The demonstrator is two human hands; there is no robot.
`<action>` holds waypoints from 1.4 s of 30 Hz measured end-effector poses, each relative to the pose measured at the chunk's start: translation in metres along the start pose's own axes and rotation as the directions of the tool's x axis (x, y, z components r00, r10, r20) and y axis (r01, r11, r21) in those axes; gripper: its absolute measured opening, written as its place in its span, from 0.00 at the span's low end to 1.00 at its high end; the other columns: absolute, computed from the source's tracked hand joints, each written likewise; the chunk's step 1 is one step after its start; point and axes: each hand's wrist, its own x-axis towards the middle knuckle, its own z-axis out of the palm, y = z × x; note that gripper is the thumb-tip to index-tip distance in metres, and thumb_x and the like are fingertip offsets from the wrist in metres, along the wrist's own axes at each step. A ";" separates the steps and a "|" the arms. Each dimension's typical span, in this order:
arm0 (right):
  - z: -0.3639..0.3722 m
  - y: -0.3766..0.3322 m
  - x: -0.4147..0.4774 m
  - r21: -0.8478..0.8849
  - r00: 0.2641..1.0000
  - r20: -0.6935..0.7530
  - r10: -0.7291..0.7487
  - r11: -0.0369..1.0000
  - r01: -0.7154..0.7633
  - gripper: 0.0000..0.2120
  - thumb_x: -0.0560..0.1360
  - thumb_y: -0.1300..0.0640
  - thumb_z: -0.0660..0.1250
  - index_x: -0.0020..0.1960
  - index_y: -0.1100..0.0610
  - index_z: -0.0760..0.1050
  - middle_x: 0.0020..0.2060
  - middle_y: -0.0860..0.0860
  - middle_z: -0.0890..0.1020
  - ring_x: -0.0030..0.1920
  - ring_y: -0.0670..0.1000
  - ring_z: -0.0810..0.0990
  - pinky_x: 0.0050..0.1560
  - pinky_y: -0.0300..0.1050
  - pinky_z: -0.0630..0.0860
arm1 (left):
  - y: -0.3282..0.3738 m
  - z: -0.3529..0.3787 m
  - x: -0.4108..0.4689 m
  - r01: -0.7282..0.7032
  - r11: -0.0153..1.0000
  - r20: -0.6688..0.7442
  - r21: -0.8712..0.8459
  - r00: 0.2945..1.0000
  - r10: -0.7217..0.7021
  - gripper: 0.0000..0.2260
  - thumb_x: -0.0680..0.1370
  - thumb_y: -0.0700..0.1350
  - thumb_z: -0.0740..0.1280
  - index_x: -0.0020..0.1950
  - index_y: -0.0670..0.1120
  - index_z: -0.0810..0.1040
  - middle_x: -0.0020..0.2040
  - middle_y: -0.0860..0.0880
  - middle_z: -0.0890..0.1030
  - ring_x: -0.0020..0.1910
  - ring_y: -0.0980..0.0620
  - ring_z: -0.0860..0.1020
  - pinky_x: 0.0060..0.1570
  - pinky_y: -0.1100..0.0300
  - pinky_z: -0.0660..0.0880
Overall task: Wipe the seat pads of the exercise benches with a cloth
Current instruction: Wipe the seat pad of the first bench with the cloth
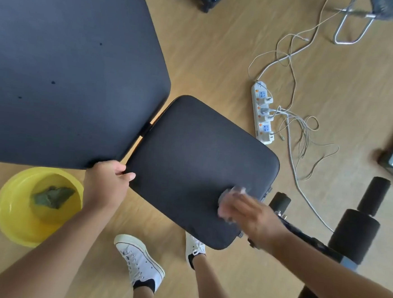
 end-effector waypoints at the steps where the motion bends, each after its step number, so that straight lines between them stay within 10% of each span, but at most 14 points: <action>1: -0.019 0.022 0.016 0.078 0.957 -0.111 0.267 0.963 -0.259 0.14 0.85 0.62 0.59 0.48 0.56 0.82 0.46 0.49 0.82 0.50 0.50 0.80 0.51 0.43 0.78 | 0.000 0.001 0.000 0.004 1.000 -0.004 0.002 1.000 -0.004 0.12 0.74 0.42 0.77 0.56 0.39 0.85 0.51 0.42 0.88 0.46 0.40 0.87 0.52 0.42 0.83; 3: -0.037 0.056 0.038 0.221 0.619 -0.272 0.737 0.674 -0.705 0.12 0.78 0.64 0.63 0.45 0.53 0.84 0.41 0.46 0.79 0.47 0.49 0.77 0.44 0.34 0.72 | -0.003 0.002 0.003 0.021 1.000 0.004 -0.013 1.000 -0.021 0.13 0.74 0.41 0.77 0.56 0.39 0.85 0.50 0.42 0.88 0.45 0.39 0.87 0.51 0.41 0.83; 5: -0.025 0.051 0.045 0.301 0.369 -0.298 0.880 0.454 -0.839 0.11 0.74 0.65 0.65 0.48 0.57 0.86 0.46 0.51 0.81 0.52 0.57 0.79 0.46 0.40 0.74 | -0.006 0.002 0.008 0.051 0.998 0.020 -0.041 0.999 -0.050 0.13 0.72 0.41 0.79 0.54 0.39 0.85 0.49 0.41 0.88 0.45 0.38 0.87 0.52 0.41 0.83; 9: 0.033 -0.051 0.002 0.217 0.871 -0.155 0.466 0.876 -0.430 0.07 0.78 0.70 0.69 0.46 0.59 0.81 0.50 0.53 0.82 0.54 0.54 0.78 0.57 0.43 0.75 | -0.010 0.000 0.018 0.104 0.993 0.055 -0.058 0.993 -0.100 0.15 0.69 0.40 0.81 0.53 0.39 0.85 0.48 0.42 0.87 0.46 0.39 0.87 0.53 0.42 0.83; 11: 0.049 -0.079 -0.032 0.185 0.989 -0.018 0.147 0.973 -0.141 0.05 0.81 0.68 0.70 0.50 0.59 0.80 0.52 0.55 0.83 0.55 0.56 0.81 0.58 0.49 0.79 | -0.008 0.000 0.018 0.105 0.993 0.063 -0.053 0.993 -0.101 0.15 0.69 0.40 0.81 0.53 0.38 0.85 0.48 0.41 0.87 0.46 0.39 0.87 0.53 0.42 0.83; 14: 0.029 -0.045 -0.042 0.006 0.984 0.119 -0.132 0.991 0.132 0.06 0.82 0.66 0.68 0.56 0.62 0.83 0.54 0.56 0.84 0.57 0.59 0.83 0.61 0.49 0.80 | -0.009 0.000 0.018 0.084 0.995 0.059 -0.047 0.995 -0.081 0.15 0.70 0.40 0.81 0.55 0.37 0.85 0.49 0.41 0.88 0.45 0.39 0.87 0.52 0.42 0.83; 17: -0.013 0.022 -0.007 0.141 0.936 -0.095 0.338 0.936 -0.324 0.09 0.81 0.68 0.65 0.49 0.59 0.83 0.50 0.54 0.83 0.52 0.57 0.80 0.56 0.53 0.78 | -0.006 -0.003 0.017 0.081 0.996 0.068 -0.049 0.995 -0.078 0.16 0.70 0.41 0.81 0.55 0.37 0.85 0.49 0.40 0.88 0.44 0.40 0.87 0.53 0.42 0.83; 21: -0.006 0.029 0.021 0.278 0.405 -0.258 0.877 0.469 -0.838 0.12 0.73 0.64 0.67 0.53 0.60 0.86 0.50 0.56 0.82 0.55 0.60 0.78 0.55 0.49 0.75 | 0.003 -0.006 0.014 0.114 0.992 0.086 -0.061 0.990 -0.109 0.17 0.70 0.40 0.81 0.56 0.37 0.85 0.44 0.43 0.85 0.41 0.43 0.87 0.53 0.44 0.84; 27: 0.052 -0.090 -0.036 0.175 0.989 0.003 0.149 0.974 -0.147 0.07 0.81 0.71 0.67 0.49 0.64 0.83 0.50 0.56 0.84 0.51 0.54 0.80 0.57 0.44 0.77 | 0.009 -0.007 0.010 0.140 0.989 0.093 -0.043 0.986 -0.136 0.16 0.71 0.38 0.80 0.57 0.36 0.84 0.43 0.43 0.84 0.36 0.45 0.85 0.52 0.45 0.84; 29: 0.044 -0.058 -0.035 0.099 0.999 0.034 0.042 0.994 -0.045 0.10 0.82 0.68 0.64 0.53 0.59 0.84 0.51 0.54 0.84 0.52 0.56 0.81 0.53 0.49 0.80 | 0.008 -0.007 0.011 0.141 0.990 0.084 -0.033 0.987 -0.137 0.16 0.71 0.39 0.80 0.56 0.37 0.85 0.42 0.43 0.85 0.37 0.44 0.86 0.53 0.45 0.84; 31: 0.019 -0.021 -0.009 0.110 0.940 -0.071 0.333 0.939 -0.325 0.10 0.78 0.68 0.67 0.52 0.57 0.85 0.51 0.53 0.83 0.54 0.54 0.77 0.52 0.47 0.79 | 0.006 -0.008 0.012 0.123 0.992 0.078 -0.015 0.990 -0.122 0.16 0.70 0.42 0.81 0.55 0.39 0.86 0.43 0.43 0.87 0.41 0.42 0.87 0.54 0.45 0.83; 34: -0.018 0.033 0.039 0.225 0.572 -0.241 0.784 0.619 -0.752 0.14 0.75 0.69 0.69 0.58 0.60 0.86 0.53 0.57 0.82 0.59 0.58 0.77 0.54 0.44 0.74 | 0.007 -0.010 0.010 0.108 0.994 0.078 0.021 0.991 -0.109 0.16 0.69 0.44 0.81 0.55 0.40 0.87 0.46 0.42 0.89 0.44 0.41 0.87 0.54 0.46 0.83; 36: -0.018 0.033 0.070 0.268 0.474 -0.276 0.836 0.541 -0.797 0.16 0.75 0.68 0.67 0.59 0.59 0.86 0.54 0.56 0.82 0.60 0.60 0.78 0.54 0.45 0.74 | 0.009 -0.011 0.008 0.112 0.993 0.082 0.031 0.990 -0.114 0.16 0.70 0.45 0.81 0.55 0.40 0.87 0.46 0.41 0.89 0.44 0.41 0.87 0.54 0.45 0.83; 42: 0.040 -0.077 0.116 0.164 0.944 -0.194 0.266 0.958 -0.237 0.12 0.72 0.71 0.67 0.46 0.56 0.83 0.48 0.53 0.83 0.49 0.60 0.79 0.46 0.49 0.81 | 0.011 -0.014 0.007 0.127 0.991 0.110 0.052 0.985 -0.132 0.18 0.71 0.44 0.80 0.58 0.40 0.86 0.51 0.41 0.88 0.48 0.41 0.87 0.55 0.44 0.83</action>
